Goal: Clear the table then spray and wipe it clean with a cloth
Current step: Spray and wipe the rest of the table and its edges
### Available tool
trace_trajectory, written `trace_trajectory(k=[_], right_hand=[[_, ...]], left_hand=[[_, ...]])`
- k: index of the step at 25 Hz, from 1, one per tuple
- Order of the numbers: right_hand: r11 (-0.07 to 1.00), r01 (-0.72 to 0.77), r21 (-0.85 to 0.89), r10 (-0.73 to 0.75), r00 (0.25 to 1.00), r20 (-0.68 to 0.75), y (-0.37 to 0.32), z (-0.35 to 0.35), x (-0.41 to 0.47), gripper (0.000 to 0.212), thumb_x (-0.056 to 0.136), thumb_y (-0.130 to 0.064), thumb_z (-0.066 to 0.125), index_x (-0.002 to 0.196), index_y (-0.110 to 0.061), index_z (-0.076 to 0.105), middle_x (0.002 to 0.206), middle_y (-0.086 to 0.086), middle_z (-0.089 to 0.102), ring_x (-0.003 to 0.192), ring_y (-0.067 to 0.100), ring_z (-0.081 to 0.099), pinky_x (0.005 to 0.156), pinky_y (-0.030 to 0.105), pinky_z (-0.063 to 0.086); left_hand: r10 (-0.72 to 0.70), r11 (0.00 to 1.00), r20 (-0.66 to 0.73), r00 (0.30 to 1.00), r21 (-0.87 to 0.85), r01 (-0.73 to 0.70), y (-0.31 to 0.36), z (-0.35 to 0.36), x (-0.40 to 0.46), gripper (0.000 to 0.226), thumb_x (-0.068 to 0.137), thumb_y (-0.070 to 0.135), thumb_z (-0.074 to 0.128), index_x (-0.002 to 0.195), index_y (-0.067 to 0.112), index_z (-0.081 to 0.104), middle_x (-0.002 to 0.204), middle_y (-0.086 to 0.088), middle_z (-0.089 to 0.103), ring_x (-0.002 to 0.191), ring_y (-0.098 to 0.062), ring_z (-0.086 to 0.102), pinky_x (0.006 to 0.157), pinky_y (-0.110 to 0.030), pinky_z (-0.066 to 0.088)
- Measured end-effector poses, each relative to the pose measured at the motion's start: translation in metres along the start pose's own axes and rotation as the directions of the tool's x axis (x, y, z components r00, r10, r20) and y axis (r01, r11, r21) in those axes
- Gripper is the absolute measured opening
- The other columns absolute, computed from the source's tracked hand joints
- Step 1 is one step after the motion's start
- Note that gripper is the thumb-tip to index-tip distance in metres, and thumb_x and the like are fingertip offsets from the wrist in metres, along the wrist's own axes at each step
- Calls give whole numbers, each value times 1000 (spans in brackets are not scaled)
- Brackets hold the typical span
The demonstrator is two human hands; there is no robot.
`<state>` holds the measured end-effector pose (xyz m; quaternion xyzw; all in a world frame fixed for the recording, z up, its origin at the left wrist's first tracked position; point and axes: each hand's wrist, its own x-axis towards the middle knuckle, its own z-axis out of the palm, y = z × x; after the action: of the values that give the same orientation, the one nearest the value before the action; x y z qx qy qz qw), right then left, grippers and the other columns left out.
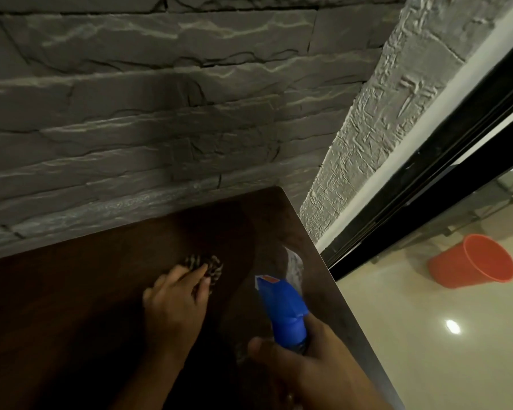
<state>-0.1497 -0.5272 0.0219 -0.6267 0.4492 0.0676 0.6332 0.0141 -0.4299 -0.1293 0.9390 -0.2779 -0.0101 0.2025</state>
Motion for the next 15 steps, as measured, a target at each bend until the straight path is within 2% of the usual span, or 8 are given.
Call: trace_trajectory(k=[3, 6, 9, 13, 15], right_hand=[[998, 61, -16, -61, 997, -37, -10, -7, 16, 23, 72, -34, 81, 81, -32, 60, 67, -4, 65, 57, 8, 61, 68, 33, 53], [980, 194, -38, -198, 965, -170, -25, -22, 31, 21, 74, -34, 74, 84, -20, 61, 58, 0, 59, 50, 13, 55, 59, 34, 48], [969, 245, 16, -235, 946, -222, -27, -39, 30, 27, 80, -27, 71, 91, -6, 57, 58, 10, 59, 46, 18, 55, 49, 30, 48], [973, 223, 54, -199, 937, -288, -6, -53, 10, 23, 83, -21, 70, 86, -5, 54, 52, 11, 56, 44, 22, 53, 47, 30, 44], [986, 162, 39, -144, 946, -289, 9, -56, 5, 23, 81, -23, 72, 78, -9, 54, 49, 6, 55, 45, 21, 52, 52, 35, 44]], left_hand=[[-117, 993, -38, 992, 6, 117, 12, 11, 58, 29, 92, 35, 54, 118, 25, 65, 111, -1, 61, 99, -24, 57, 83, -41, 42], [-77, 996, 11, 997, -38, 77, 65, 38, 115, 30, 93, 34, 53, 120, 24, 64, 120, -4, 59, 107, -28, 55, 87, -41, 40], [-58, 996, 18, 998, -60, 59, 77, 54, 124, 30, 93, 33, 55, 120, 23, 64, 120, -5, 59, 109, -29, 54, 88, -42, 41], [-47, 998, -30, 998, -35, 46, 75, 56, 132, 31, 93, 34, 55, 120, 22, 64, 118, -5, 60, 107, -29, 55, 88, -43, 42], [-32, 999, -38, 999, -32, 30, 82, 58, 137, 31, 93, 34, 54, 121, 23, 64, 120, -5, 60, 108, -29, 55, 89, -43, 41]])
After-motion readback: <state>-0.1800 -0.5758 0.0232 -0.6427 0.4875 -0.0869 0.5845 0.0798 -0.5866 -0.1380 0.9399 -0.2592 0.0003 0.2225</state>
